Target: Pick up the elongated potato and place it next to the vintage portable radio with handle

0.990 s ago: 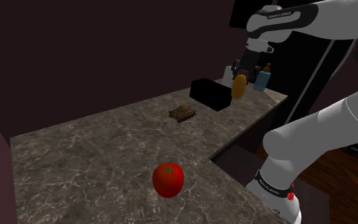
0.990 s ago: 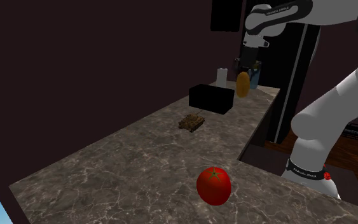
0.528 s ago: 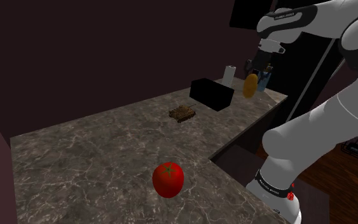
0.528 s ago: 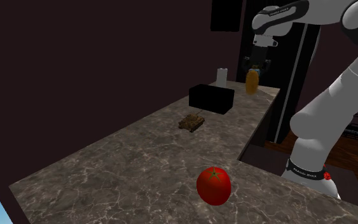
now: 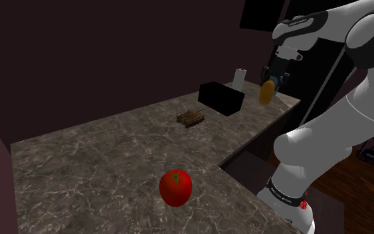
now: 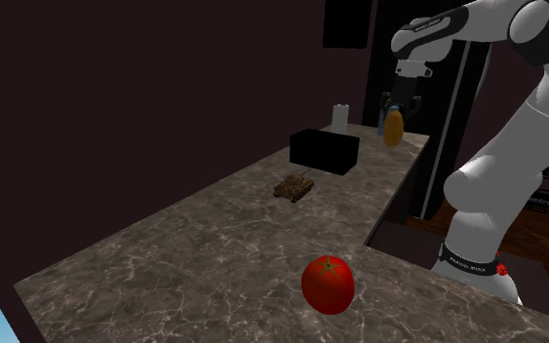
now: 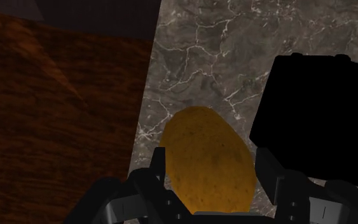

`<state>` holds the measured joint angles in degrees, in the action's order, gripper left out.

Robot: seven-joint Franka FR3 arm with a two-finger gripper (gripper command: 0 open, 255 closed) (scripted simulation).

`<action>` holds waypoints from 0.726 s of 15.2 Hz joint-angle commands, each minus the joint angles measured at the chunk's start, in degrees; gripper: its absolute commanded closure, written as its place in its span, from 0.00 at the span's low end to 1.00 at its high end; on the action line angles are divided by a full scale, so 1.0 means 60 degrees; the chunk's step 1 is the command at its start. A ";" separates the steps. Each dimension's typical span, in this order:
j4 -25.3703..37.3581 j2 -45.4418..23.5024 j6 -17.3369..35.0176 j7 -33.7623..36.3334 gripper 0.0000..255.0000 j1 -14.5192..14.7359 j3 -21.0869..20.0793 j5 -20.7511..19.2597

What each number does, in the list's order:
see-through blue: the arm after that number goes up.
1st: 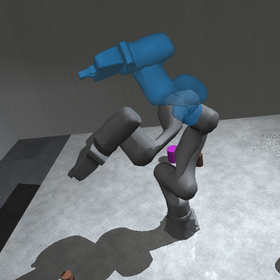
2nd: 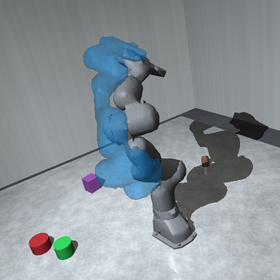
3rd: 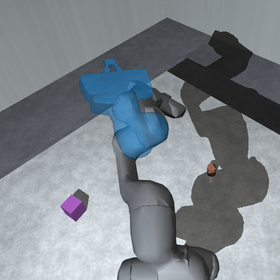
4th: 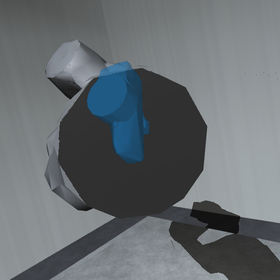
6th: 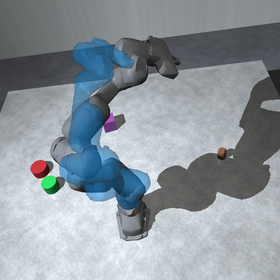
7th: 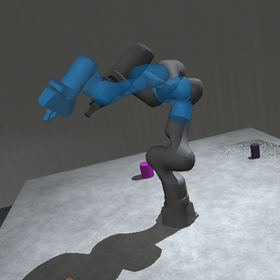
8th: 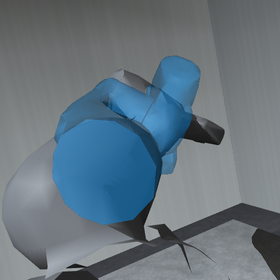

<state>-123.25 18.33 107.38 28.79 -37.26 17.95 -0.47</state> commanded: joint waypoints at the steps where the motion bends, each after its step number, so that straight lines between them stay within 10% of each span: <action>1: -0.0216 -0.0040 0.0258 -0.0034 1.00 -0.0006 0.0024 0.0005; 11: -0.1270 -0.0302 0.1561 -0.0177 1.00 -0.0014 0.0125 0.0061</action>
<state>-130.25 16.73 115.89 27.93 -37.30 18.57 -0.14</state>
